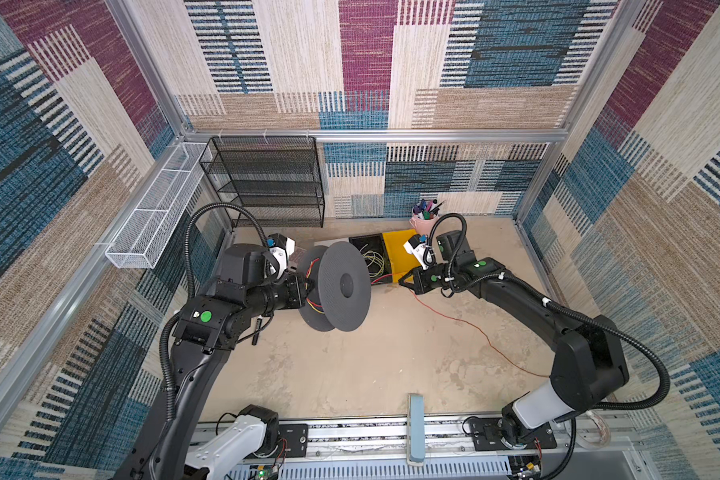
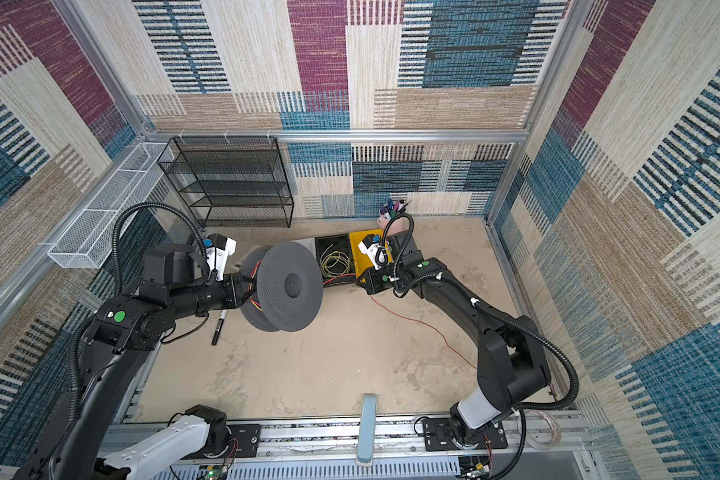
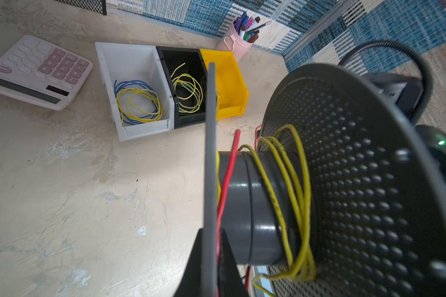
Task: Wrap the cables
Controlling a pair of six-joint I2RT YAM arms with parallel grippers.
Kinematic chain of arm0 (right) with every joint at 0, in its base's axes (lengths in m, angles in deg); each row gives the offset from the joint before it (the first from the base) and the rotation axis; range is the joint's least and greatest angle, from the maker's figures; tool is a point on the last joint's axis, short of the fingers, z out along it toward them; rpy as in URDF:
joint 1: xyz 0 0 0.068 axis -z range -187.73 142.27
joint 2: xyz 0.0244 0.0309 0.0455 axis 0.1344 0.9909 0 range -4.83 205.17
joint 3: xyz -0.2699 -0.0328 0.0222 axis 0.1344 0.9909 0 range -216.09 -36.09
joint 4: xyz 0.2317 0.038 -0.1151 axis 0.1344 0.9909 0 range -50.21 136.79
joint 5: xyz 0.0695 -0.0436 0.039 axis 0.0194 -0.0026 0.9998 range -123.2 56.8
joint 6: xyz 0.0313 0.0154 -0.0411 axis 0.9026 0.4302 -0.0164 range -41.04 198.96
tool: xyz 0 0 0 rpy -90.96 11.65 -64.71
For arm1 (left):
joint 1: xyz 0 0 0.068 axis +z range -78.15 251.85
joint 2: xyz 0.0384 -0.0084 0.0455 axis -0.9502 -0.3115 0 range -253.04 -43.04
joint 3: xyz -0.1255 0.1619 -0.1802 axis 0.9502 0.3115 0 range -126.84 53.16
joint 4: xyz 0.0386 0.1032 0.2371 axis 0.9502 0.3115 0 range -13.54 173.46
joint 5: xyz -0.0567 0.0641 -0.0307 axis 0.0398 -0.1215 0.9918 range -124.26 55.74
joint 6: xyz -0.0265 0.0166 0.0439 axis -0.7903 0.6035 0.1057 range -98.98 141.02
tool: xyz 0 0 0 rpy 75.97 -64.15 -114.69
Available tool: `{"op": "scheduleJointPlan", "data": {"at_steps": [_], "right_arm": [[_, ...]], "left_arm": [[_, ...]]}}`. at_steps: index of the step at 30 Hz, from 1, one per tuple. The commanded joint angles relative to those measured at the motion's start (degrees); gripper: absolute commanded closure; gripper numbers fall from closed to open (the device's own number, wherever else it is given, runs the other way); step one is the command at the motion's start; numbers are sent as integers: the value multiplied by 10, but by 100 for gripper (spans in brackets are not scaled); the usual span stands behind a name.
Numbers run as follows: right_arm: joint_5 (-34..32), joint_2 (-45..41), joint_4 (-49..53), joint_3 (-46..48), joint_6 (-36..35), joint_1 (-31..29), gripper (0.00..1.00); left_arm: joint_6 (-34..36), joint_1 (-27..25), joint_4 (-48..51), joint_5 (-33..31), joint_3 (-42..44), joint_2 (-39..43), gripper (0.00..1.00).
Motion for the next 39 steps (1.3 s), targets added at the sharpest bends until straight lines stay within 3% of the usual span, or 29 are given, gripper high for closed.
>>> {"op": "scheduleJointPlan", "data": {"at_steps": [1, 7, 12, 16, 20, 30, 35, 39], "right_arm": [[-29, 16, 16, -40, 8, 3, 100], [-5, 73, 50, -143, 10, 3, 100], [30, 117, 81, -225, 10, 3, 100], [76, 136, 109, -288, 14, 2, 100], [143, 148, 136, -331, 17, 2, 100], [325, 109, 64, -305, 95, -15, 100], [382, 80, -11, -267, 154, -51, 100], [380, 45, -41, -230, 173, -68, 100]], "left_arm": [[60, -2, 29, 12, 18, 10, 100], [102, -34, 39, -8, 37, 13, 100], [130, -94, 45, -54, 42, -2, 100], [150, -176, 66, -181, 27, -43, 100], [156, -208, 78, -288, 16, -83, 100], [109, -256, 88, -455, -66, -192, 100], [68, -257, 86, -483, -114, -241, 100], [14, -255, 60, -486, -130, -248, 100]]}}
